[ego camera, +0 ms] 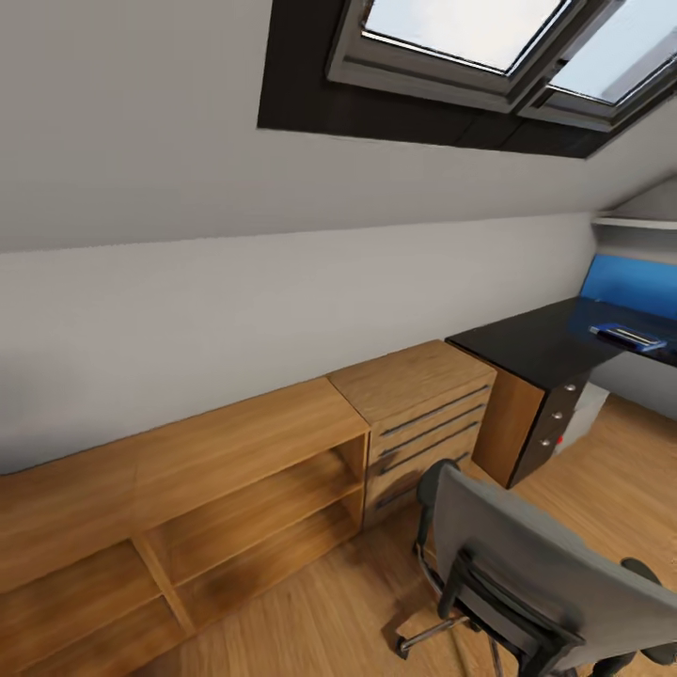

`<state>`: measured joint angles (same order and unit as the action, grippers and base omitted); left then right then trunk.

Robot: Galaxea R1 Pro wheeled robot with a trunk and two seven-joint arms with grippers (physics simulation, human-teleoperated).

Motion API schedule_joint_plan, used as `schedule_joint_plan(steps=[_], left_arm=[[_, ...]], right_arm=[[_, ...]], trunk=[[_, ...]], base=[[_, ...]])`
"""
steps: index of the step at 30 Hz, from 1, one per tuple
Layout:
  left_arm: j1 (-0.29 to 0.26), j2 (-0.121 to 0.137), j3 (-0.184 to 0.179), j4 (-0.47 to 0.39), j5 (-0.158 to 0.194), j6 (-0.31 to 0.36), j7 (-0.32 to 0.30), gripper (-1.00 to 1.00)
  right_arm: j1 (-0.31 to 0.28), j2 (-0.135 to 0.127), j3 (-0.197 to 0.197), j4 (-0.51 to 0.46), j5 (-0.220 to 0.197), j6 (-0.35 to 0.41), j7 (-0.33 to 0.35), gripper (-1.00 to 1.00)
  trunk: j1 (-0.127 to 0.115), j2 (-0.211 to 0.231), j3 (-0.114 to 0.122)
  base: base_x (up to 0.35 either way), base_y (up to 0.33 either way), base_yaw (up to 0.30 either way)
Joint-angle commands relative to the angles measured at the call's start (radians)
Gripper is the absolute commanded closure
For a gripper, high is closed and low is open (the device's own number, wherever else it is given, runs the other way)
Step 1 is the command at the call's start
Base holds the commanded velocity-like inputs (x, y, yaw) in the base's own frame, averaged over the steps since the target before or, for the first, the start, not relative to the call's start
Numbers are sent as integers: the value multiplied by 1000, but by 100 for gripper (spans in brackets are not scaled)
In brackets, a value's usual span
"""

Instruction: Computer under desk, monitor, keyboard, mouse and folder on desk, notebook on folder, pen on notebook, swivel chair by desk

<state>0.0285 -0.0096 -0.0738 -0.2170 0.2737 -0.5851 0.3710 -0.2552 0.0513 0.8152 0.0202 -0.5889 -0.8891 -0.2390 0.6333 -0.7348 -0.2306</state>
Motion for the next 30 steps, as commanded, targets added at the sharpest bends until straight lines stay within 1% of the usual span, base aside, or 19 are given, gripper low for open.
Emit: schedule_joint_plan(steps=[1,8,22,25,30], left_arm=[[1,0,-8,-2,7,-1,5,-100],[1,0,-8,-2,7,-1,5,-100],[1,1,-8,-2,7,-1,6,-100],[1,1,-7,-2,7,-1,6,-100],[1,1,-9,-2,7,-1,5,-100]], right_arm=[[-1,1,9,2,-2,-2,-7,-100],[-1,1,9,2,-1,-2,-6,-100],[-1,1,9,3,0,-2,-5,-100],[-1,1,9,3,0,-2,-5,-100],[-1,1,9,3,0,-2,-5,-100]], trunk=[[1,-1,-1],[1,-1,-1],[1,-1,-1],[1,-1,-1],[1,-1,-1]], base=[[200,162,-296],[203,141,-299],[23,17,-300],[90,122,-300],[204,199,-300]])
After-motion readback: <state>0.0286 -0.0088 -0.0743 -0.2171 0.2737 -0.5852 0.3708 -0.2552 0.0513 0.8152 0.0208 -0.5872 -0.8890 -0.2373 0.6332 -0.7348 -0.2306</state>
